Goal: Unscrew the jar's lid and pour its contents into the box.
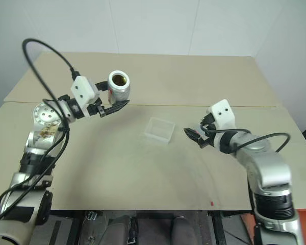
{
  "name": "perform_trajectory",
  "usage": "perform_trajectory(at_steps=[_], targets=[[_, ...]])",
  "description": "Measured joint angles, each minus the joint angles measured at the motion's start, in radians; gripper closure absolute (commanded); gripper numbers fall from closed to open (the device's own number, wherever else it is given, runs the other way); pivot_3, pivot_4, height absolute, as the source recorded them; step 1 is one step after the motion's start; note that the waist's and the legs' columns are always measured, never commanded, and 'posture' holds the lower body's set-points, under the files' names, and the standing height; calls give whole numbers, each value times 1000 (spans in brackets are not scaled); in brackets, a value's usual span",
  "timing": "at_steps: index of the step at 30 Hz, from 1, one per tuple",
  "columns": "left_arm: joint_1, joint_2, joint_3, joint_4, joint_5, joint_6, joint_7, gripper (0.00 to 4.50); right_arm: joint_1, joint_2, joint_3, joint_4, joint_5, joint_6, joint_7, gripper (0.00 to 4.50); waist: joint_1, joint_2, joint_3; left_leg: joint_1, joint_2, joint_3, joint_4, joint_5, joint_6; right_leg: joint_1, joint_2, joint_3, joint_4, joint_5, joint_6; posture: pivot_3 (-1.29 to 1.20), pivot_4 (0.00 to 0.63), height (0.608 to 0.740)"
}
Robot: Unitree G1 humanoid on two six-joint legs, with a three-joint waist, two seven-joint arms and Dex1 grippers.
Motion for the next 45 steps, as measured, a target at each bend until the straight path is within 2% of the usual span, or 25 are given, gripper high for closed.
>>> perform_trajectory(at_steps=[2,5,9,13,16,21,28,34,37,40,43,45], targets=[[-114,7,-87,173,159,-227,56,1724,-15,-86,-46,-5,98,6,125,45,3,0,0,-1,0,0,1,-1,1,0,0,0,-1,0,0,0,150,740],[-253,15,-187,356,369,-455,194,1724,-41,-158,-68,-1,165,6,227,45,8,-1,0,-1,0,1,2,-1,2,1,0,-1,-2,1,1,0,150,740],[-487,21,-450,564,798,-638,564,1724,-61,-249,-41,38,177,-12,321,45,17,-2,1,-4,0,1,4,-1,2,0,0,-1,-2,1,2,0,150,740],[-611,-3,-683,648,1128,-660,938,1724,-72,-262,4,78,156,-32,351,45,17,-2,1,-6,0,1,4,-1,2,-3,0,0,0,1,2,0,150,740],[-692,-67,-879,715,1360,-575,1185,1724,-117,-262,24,104,156,-32,358,45,22,-3,2,-8,0,1,6,-1,2,-5,0,0,0,1,2,0,150,740],[-774,-148,-1014,755,1513,-479,1369,1724,-154,-262,25,109,157,-32,356,45,30,-3,2,-10,0,1,6,-1,2,-5,-1,-1,1,1,2,0,150,740],[-774,-169,-1059,768,1528,-469,1420,1724,-154,-251,25,103,159,-16,332,45,29,-3,2,-13,1,1,13,-1,2,-6,-1,-2,2,1,3,0,150,740],[-751,-161,-1010,757,1447,-501,1398,1724,-139,-236,30,95,158,-16,311,45,30,-3,2,-13,1,0,14,-1,1,-6,-1,-2,3,1,3,0,150,740],[-690,-155,-894,781,1281,-616,1279,1724,-138,-230,34,87,158,-16,306,45,28,-2,2,-13,1,1,15,0,-1,-6,-2,-2,6,1,3,0,150,740],[-579,-134,-712,821,1027,-710,1036,1724,-133,-229,34,84,159,-16,303,45,21,-2,2,-13,1,1,16,1,-2,-6,-2,-3,9,1,3,0,150,740],[-488,-86,-559,835,806,-714,795,1724,-129,-228,33,85,160,-16,298,45,11,-2,2,-13,1,1,16,2,-3,-6,-2,-3,10,1,3,0,150,740],[-411,-89,-383,803,552,-632,545,1724,-127,-225,28,84,166,-16,294,45,7,-2,1,-13,1,0,17,2,-3,-6,-2,-4,10,1,3,0,150,740]])
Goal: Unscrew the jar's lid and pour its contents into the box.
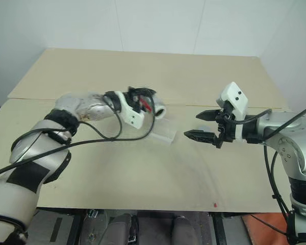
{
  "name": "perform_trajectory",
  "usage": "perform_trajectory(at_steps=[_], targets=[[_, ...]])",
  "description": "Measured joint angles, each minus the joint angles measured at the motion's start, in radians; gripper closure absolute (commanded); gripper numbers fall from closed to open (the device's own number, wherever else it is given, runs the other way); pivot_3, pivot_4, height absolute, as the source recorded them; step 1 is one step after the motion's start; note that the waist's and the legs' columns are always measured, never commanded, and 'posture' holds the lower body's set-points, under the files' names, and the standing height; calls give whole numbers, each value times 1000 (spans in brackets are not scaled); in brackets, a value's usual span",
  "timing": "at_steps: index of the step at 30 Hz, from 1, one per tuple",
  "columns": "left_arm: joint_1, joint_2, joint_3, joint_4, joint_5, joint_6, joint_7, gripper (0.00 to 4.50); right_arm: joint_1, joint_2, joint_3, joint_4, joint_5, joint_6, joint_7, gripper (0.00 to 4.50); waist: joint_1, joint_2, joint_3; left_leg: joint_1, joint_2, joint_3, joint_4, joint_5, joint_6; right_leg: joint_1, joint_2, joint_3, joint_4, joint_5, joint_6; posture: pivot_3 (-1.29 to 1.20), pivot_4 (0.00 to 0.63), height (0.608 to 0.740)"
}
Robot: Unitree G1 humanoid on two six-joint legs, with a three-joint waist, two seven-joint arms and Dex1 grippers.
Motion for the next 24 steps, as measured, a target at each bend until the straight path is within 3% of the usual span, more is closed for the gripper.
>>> perform_trajectory(at_steps=[2,5,8,11,13,15,18,21,24], targets=[[117,-21,165,-148,-299,192,-260,1724,0,11,-6,-1,16,1,-5,45,-2,0,0,0,0,-2,1,0,0,1,0,-1,0,0,0,0,150,740],[306,-35,315,-461,-645,598,-483,1724,4,19,-8,-3,30,8,-15,45,-12,0,0,0,0,-7,2,0,0,1,0,1,0,0,0,0,150,740],[453,-51,417,-718,-860,961,-481,1724,4,28,-10,-2,33,16,-31,45,-19,0,0,0,0,-10,3,0,0,1,0,1,1,0,0,0,150,740],[511,-80,464,-851,-922,1127,-402,1724,-3,37,-10,-2,52,24,-38,45,-13,0,0,1,-1,-12,4,-3,5,3,0,0,2,0,1,0,150,740],[507,-83,460,-876,-880,1119,-370,1724,-12,37,-9,-2,63,29,-39,45,-8,0,0,2,-1,-11,4,-3,5,5,0,0,2,0,1,0,150,740],[466,-62,408,-835,-754,993,-347,1724,-26,37,-6,5,67,33,-38,45,-4,0,0,2,-2,-8,3,-3,5,5,0,0,1,0,1,0,150,740],[306,40,228,-623,-404,595,-263,1724,-49,37,2,12,67,33,-36,45,0,0,0,2,-2,-4,1,-2,3,5,0,-1,-1,0,1,0,150,740],[99,105,45,-423,-66,284,-74,1724,-49,36,12,14,66,33,-35,45,9,0,0,1,-3,-2,1,-1,2,5,0,-1,-4,0,1,0,150,740],[-99,94,-139,-292,247,127,180,1724,-45,37,23,6,67,33,-43,45,24,0,0,-1,-3,-2,0,-1,3,4,0,-1,-7,1,2,0,150,740]])
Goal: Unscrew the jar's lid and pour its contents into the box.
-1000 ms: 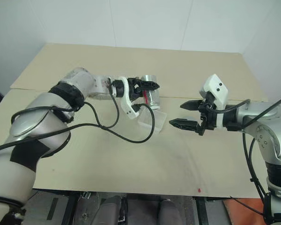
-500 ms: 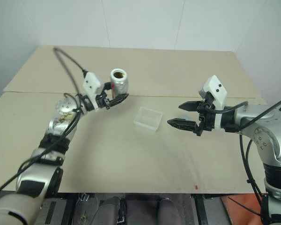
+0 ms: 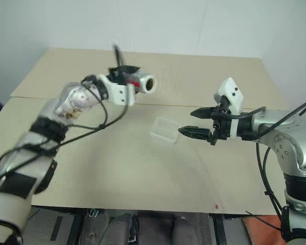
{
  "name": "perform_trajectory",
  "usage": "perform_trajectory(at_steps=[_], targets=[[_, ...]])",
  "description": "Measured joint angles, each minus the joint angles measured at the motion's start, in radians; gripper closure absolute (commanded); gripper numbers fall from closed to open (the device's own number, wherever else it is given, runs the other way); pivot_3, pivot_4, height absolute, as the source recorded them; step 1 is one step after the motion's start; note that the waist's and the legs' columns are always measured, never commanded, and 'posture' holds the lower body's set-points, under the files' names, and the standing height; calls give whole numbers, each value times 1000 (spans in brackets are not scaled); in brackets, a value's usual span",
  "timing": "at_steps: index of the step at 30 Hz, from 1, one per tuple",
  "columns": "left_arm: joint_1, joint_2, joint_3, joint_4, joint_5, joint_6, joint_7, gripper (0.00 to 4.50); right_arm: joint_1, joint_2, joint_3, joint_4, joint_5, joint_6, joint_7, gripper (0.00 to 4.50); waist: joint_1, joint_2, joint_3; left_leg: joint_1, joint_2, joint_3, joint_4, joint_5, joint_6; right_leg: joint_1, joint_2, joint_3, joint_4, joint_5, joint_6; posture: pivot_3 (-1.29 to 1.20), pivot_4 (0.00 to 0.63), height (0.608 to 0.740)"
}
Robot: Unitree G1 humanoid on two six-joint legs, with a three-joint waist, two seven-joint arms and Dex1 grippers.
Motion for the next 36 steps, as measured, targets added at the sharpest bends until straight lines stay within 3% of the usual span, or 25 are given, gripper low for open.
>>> perform_trajectory(at_steps=[4,8,17,23,26,31,36], targets=[[-147,-70,-240,93,342,-38,323,1724,8,1,0,-38,4,13,-33,45,5,0,0,-1,0,0,1,-1,1,-1,0,0,0,0,1,0,150,740],[-173,-160,-428,147,572,27,543,1724,25,-1,-14,-65,25,52,-65,45,2,0,0,-2,0,0,1,-1,2,-2,0,0,1,0,1,0,150,740],[-212,-251,-537,229,714,185,722,1724,27,-7,-109,-97,120,120,-116,45,-3,0,0,-2,1,0,1,-1,3,-3,0,0,3,0,1,0,150,740],[-211,-247,-536,247,705,164,731,1724,32,-10,-115,-100,123,130,-136,45,-3,0,0,-2,1,0,2,-2,3,-4,-1,0,4,0,1,0,150,740],[-192,-206,-477,247,618,85,697,1724,32,-10,-114,-99,123,130,-136,45,-4,0,0,-2,1,0,2,-2,3,-4,-1,1,5,0,1,0,150,740],[-121,-117,-279,255,361,-62,492,1724,31,-9,-112,-87,122,130,-132,45,-6,0,0,-2,1,0,3,-1,2,-4,-1,1,6,0,1,0,150,740],[13,-47,-9,241,22,-77,192,1724,26,-1,-106,-53,121,129,-121,45,-9,0,0,-2,1,0,4,0,1,-4,-1,0,7,0,1,0,150,740]])
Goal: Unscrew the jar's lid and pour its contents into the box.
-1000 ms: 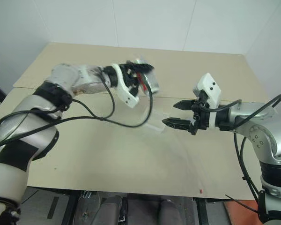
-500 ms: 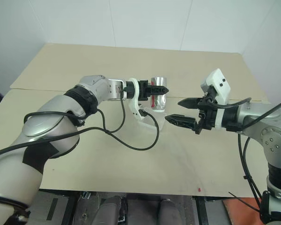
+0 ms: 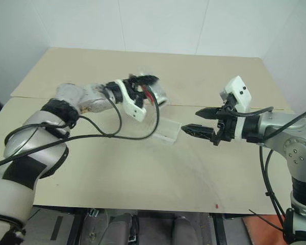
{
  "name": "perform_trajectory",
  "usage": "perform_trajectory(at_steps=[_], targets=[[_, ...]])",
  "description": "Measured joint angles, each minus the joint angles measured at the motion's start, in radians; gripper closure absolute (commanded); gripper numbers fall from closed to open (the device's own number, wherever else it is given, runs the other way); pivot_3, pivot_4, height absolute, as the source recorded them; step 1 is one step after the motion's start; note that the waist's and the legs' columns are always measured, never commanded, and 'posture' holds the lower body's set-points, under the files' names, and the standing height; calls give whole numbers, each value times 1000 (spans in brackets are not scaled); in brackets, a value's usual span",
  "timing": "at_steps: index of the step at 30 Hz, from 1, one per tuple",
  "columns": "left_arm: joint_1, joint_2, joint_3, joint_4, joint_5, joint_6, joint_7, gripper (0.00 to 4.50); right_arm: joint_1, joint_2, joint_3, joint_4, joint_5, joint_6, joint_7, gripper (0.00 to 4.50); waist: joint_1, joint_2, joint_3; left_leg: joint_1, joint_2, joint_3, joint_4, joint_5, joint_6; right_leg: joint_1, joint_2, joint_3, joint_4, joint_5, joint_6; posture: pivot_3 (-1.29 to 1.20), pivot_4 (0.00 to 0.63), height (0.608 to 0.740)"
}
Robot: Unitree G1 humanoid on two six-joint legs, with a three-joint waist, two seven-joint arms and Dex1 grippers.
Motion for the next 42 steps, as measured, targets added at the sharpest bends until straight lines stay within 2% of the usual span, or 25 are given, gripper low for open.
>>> perform_trajectory(at_steps=[2,4,6,7,10,13,17,23,26,32,35,40,42], targets=[[75,12,88,-41,-130,23,-123,1724,-1,2,2,5,0,0,10,45,1,0,0,0,0,0,1,0,0,0,0,0,0,0,0,0,150,740],[194,7,200,-136,-321,101,-293,1724,-4,3,4,16,0,0,15,45,0,0,0,0,0,0,1,0,0,1,0,0,0,0,0,0,150,740],[306,-18,285,-247,-494,219,-432,1724,-5,3,4,26,-1,-1,22,45,-1,0,0,0,0,0,2,0,0,1,0,0,1,0,0,0,150,740],[393,-47,354,-361,-636,335,-519,1724,-7,3,6,30,-1,-1,26,45,-3,1,0,0,1,-1,3,0,0,1,0,0,1,0,0,0,150,740],[549,-126,469,-595,-897,604,-612,1724,-17,6,15,42,-3,-2,29,45,-9,0,0,0,1,-5,3,0,0,1,0,0,1,0,0,0,150,740],[629,-161,542,-757,-1006,801,-596,1724,-21,15,23,43,-2,-2,29,45,-21,1,0,1,1,-9,3,-1,1,3,1,1,2,0,0,0,150,740],[719,-210,577,-834,-1022,927,-525,1724,-22,18,26,43,-2,-2,28,45,-21,2,-1,4,0,-9,2,-1,2,4,1,2,2,0,0,0,150,740],[796,-271,576,-829,-982,956,-463,1724,-22,18,28,37,-1,-2,27,45,-19,2,-1,3,0,-8,2,-1,2,4,1,2,1,0,0,0,150,740],[797,-299,576,-803,-944,893,-438,1724,-22,20,28,32,0,-1,18,45,-18,2,-1,4,0,-8,2,-1,2,4,0,2,1,0,0,0,150,740],[788,-350,587,-639,-878,650,-387,1724,-22,27,28,21,20,0,8,45,-19,1,-1,4,0,-7,1,-2,3,4,0,2,1,0,0,0,150,740],[754,-358,591,-568,-871,606,-386,1724,-22,30,28,21,23,0,5,45,-17,1,-1,4,0,-6,1,-4,6,5,0,1,1,0,0,0,150,740],[733,-361,593,-514,-857,592,-385,112,-22,37,29,18,36,0,-2,0,-20,2,-2,4,0,-7,1,-4,7,4,0,1,0,0,0,0,150,740],[738,-361,592,-509,-845,592,-383,47,-22,37,29,18,36,0,-2,0,-20,2,-2,4,0,-7,1,-4,7,4,0,1,0,0,0,0,150,740]])
